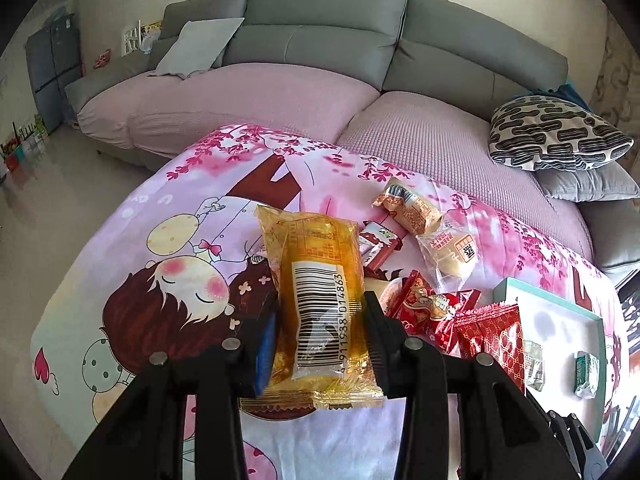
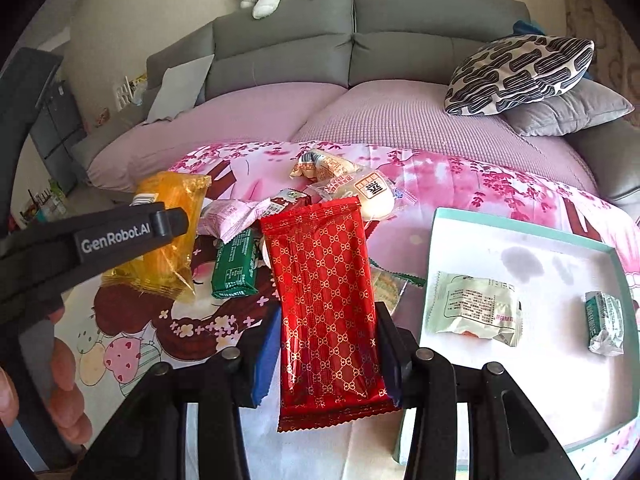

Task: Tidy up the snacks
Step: 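Lift and carry both held packets over the teal-rimmed box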

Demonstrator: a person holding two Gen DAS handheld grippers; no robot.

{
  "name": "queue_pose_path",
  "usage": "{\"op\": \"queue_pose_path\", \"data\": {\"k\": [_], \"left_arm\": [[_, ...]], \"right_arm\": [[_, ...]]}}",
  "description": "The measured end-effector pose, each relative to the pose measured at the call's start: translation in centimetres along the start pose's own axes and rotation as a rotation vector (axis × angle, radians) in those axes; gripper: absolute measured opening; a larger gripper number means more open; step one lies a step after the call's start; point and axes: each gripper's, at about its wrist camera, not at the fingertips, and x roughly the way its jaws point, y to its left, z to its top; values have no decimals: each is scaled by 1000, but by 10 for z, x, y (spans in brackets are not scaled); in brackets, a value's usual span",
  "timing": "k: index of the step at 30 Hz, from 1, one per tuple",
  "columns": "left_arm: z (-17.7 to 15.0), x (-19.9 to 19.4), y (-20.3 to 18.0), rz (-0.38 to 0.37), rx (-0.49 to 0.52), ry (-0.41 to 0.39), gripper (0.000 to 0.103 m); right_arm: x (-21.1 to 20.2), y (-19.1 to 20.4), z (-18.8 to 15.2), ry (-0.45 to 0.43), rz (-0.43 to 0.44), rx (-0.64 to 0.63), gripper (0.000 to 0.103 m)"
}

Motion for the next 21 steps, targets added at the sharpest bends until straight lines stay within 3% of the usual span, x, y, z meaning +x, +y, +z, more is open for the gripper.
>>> {"op": "queue_pose_path", "data": {"k": [9, 21], "left_arm": [[-5, -7, -42, -43, 69, -5, 41], [-27, -15, -129, -166, 223, 9, 42]], "right_arm": [[-17, -41, 2, -31, -52, 68, 46], [-44, -139, -6, -71, -184, 245, 46]]}}
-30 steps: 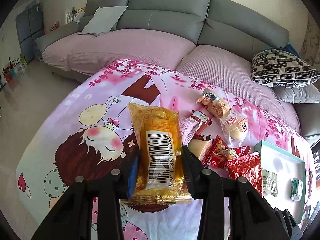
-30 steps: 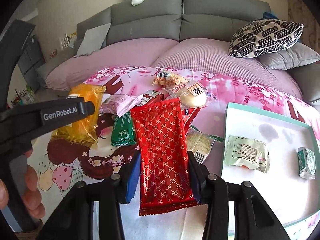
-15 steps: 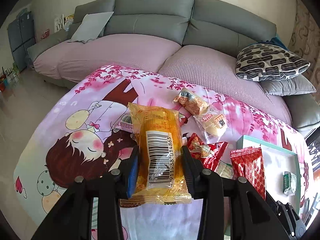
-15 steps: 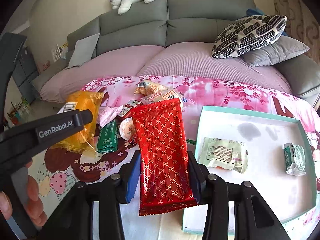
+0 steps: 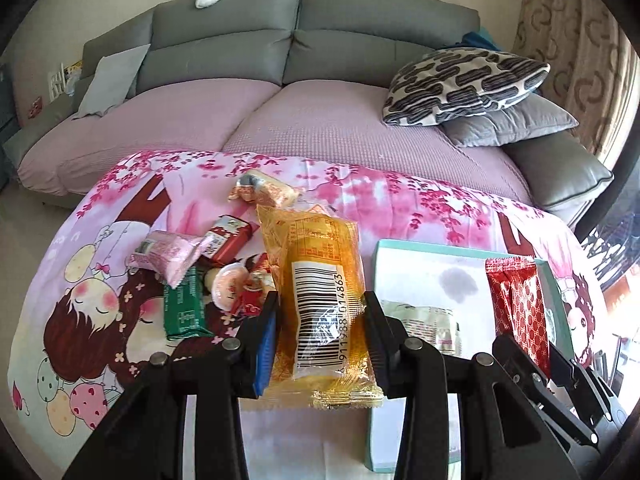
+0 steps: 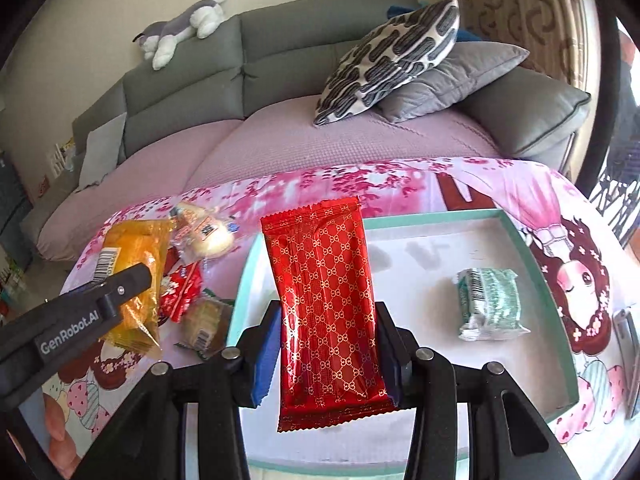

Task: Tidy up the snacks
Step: 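Lift and carry both held packets over the teal-rimmed box, then lower the red packet into the box and open the right tool while the left tool releases the yellow packet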

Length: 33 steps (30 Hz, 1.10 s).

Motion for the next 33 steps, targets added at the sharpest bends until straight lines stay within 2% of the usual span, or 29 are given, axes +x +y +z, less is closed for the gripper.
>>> {"op": "queue_pose_path", "data": {"k": [8, 13, 22, 33], "left_arm": [[-2, 5, -55, -65, 95, 6, 42], [-2, 11, -81, -79, 149, 16, 42], [7, 34, -108, -75, 212, 44, 42], [15, 87, -124, -41, 262, 109, 42]], "right_arm": [[-12, -59, 7, -31, -70, 96, 46], [-14, -80, 11, -45, -88, 139, 46], [3, -90, 16, -42, -95, 153, 47], [51, -100, 12, 47, -96, 203, 47]]}}
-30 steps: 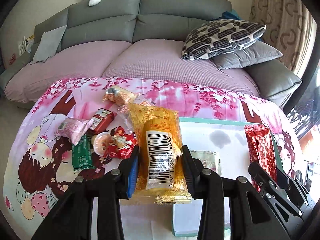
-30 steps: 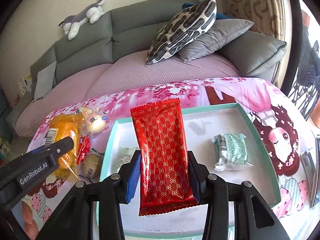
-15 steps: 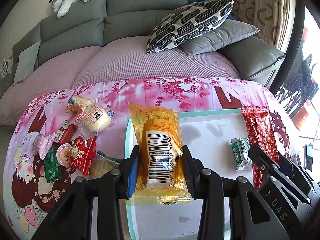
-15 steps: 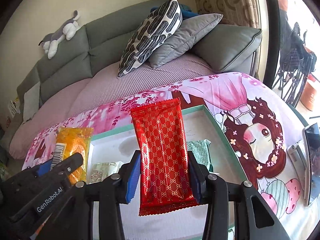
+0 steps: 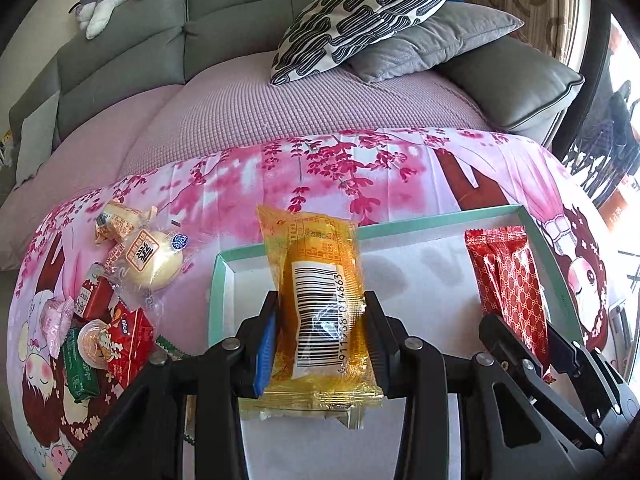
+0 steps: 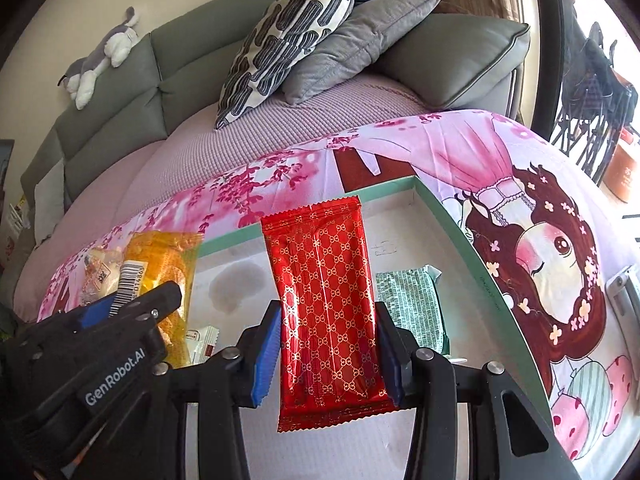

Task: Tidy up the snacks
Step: 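Lower the red packet into the box and open the right tool while the left tool releases the yellow packet, then withdraw both open tools from the box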

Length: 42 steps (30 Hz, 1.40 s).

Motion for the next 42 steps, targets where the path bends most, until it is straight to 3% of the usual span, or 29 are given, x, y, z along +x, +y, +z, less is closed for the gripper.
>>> {"op": "queue_pose_path", "data": {"k": [13, 17, 34, 37, 39, 40, 42], "left_arm": [[4, 13, -3, 14, 6, 5, 43], [1, 12, -2, 19, 4, 5, 60], [-6, -13, 17, 46, -61, -6, 63], [-10, -14, 19, 62, -66, -5, 74], [-11, -15, 19, 69, -68, -6, 76], [-12, -15, 20, 71, -70, -6, 76], [-13, -15, 22, 73, -84, -8, 78]], "right_arm": [[3, 3, 0, -10, -25, -22, 48], [1, 1, 1, -18, -53, -18, 48], [-19, 1, 4, -49, -100, -43, 51], [-17, 0, 3, -41, -117, -58, 51], [-16, -1, 3, -35, -126, -59, 51], [-15, -2, 3, -30, -129, -59, 52], [-13, -2, 2, -17, -144, -68, 66]]}}
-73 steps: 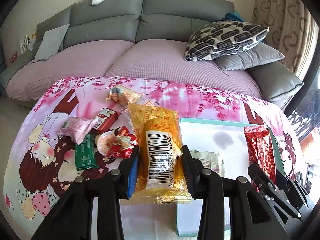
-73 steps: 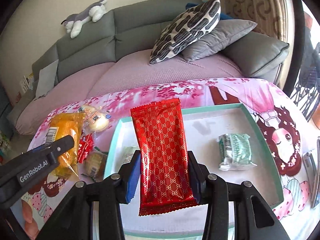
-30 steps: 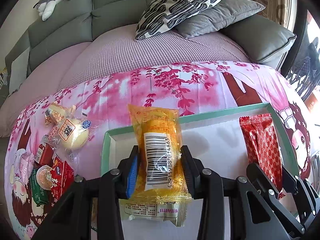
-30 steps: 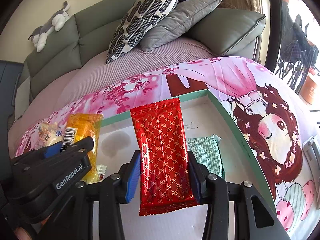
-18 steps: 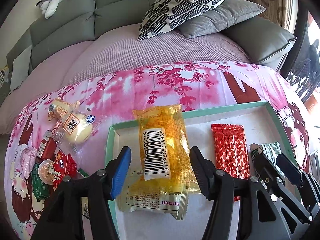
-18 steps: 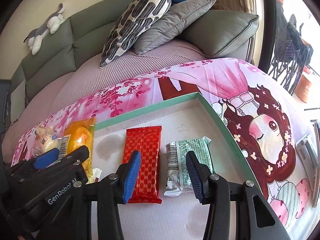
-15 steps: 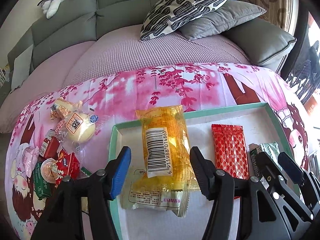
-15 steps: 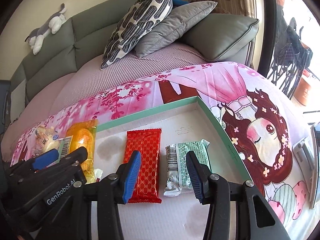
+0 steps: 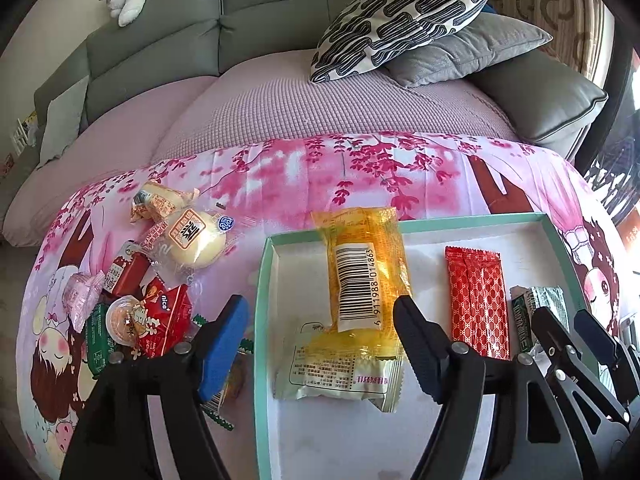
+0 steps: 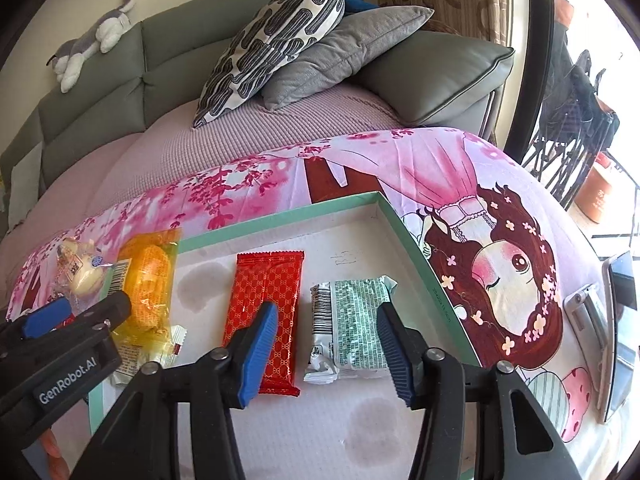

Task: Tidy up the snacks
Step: 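Withdraw both open tools from the box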

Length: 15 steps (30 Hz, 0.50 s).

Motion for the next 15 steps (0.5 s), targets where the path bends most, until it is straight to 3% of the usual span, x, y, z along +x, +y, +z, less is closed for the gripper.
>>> {"op": "queue_pose_path", "data": {"k": [2, 8, 15], "left_arm": [[-1, 1, 4, 3, -28, -2, 86], [-6, -1, 11, 14, -64, -18, 87], [-12, 1, 20, 36, -112, -29, 87]], "right_arm": [[2, 0, -1, 4, -28, -14, 76], [6, -7, -2, 13, -47, 7, 101], [5, -5, -2, 3, -52, -18, 103]]}}
